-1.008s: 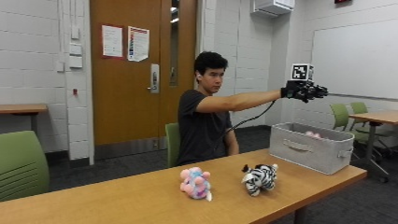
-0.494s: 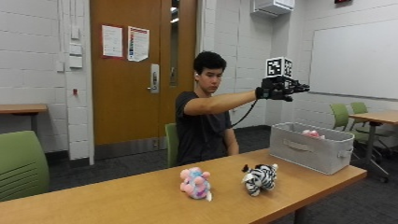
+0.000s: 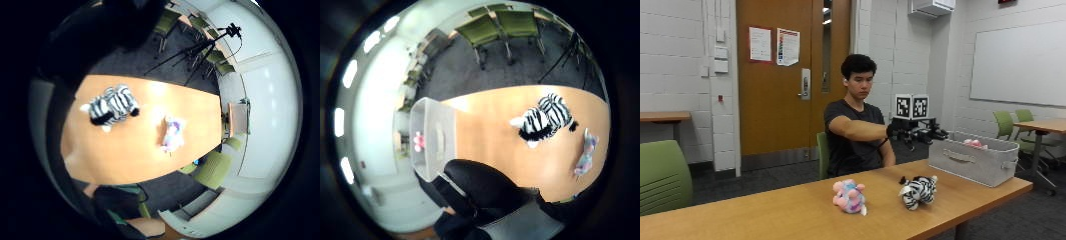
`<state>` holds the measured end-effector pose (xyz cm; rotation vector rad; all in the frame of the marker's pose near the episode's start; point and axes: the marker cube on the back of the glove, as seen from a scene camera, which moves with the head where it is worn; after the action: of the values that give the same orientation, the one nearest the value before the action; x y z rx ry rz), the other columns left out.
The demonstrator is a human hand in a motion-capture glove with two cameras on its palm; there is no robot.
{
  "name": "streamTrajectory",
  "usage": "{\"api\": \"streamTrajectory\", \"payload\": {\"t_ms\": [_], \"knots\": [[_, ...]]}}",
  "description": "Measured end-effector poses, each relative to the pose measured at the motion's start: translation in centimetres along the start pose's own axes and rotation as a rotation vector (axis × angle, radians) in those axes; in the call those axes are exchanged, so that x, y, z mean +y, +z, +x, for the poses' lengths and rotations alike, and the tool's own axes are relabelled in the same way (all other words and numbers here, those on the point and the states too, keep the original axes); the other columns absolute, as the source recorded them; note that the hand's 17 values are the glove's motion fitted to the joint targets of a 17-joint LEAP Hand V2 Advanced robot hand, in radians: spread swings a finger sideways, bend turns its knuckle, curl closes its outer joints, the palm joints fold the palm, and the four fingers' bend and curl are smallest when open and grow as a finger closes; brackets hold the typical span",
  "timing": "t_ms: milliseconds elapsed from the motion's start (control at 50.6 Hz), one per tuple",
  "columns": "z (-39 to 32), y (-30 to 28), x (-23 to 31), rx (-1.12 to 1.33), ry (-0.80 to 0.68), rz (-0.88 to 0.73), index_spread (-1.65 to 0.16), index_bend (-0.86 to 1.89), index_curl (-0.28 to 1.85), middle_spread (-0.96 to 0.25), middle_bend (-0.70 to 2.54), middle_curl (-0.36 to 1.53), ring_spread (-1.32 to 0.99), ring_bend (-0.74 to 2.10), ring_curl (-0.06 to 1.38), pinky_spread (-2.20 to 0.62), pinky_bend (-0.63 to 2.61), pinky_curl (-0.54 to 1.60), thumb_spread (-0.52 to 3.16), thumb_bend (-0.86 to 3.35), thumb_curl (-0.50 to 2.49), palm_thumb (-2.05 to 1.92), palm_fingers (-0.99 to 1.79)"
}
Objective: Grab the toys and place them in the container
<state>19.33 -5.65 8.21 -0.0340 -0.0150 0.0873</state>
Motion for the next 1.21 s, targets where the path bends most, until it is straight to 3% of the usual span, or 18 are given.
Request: {"api": "streamTrajectory", "payload": {"t_ms": [435,554,672,830,909,949,988,1206], "knots": [[3.0,14.1,-0.5,0.128,0.07,-0.227,-0.33,0.11,0.17,-0.13,0.05,0.2,-0.02,0.19,0.27,-0.07,1.53,0.46,0.76,-0.13,0.18,-0.18,-0.21],[2.8,17.2,-0.9,0.062,0.087,-0.159,-0.33,0.12,0.18,-0.1,0.02,0.15,-0.01,0.19,0.28,-0.12,1.61,0.46,0.72,-0.13,0.18,-0.18,-0.24],[2.6,17.2,-1.1,0.051,0.106,-0.18,-0.39,0.53,0.3,-0.06,0.06,0.11,0.0,0.28,0.29,-0.16,1.45,0.41,0.72,-0.11,0.19,-0.14,0.15],[2.3,17.0,-0.9,0.038,0.134,-0.207,-0.38,0.64,0.38,-0.02,0.13,0.11,-0.05,0.55,0.36,-0.17,1.3,0.35,0.89,-0.02,0.21,-0.01,0.3],[2.3,17.0,-0.8,-0.011,0.144,-0.169,-0.36,0.6,0.39,-0.05,0.23,0.15,-0.14,0.71,0.4,-0.18,1.2,0.32,1.03,0.07,0.25,0.15,0.43],[2.2,17.0,-0.7,-0.03,0.147,-0.148,-0.36,0.41,0.33,-0.11,0.28,0.16,-0.24,0.88,0.43,-0.29,1.27,0.32,1.09,0.15,0.29,0.28,0.7],[2.2,17.0,-0.6,-0.035,0.154,-0.122,-0.36,0.3,0.31,-0.15,0.31,0.18,-0.29,0.96,0.44,-0.33,1.29,0.32,1.11,0.19,0.32,0.35,0.78],[2.1,15.4,-0.1,0.067,0.134,-0.077,-0.36,0.11,0.26,-0.3,0.49,0.27,-0.42,1.07,0.52,-0.41,1.23,0.36,0.93,0.25,0.46,0.59,0.89]]}}
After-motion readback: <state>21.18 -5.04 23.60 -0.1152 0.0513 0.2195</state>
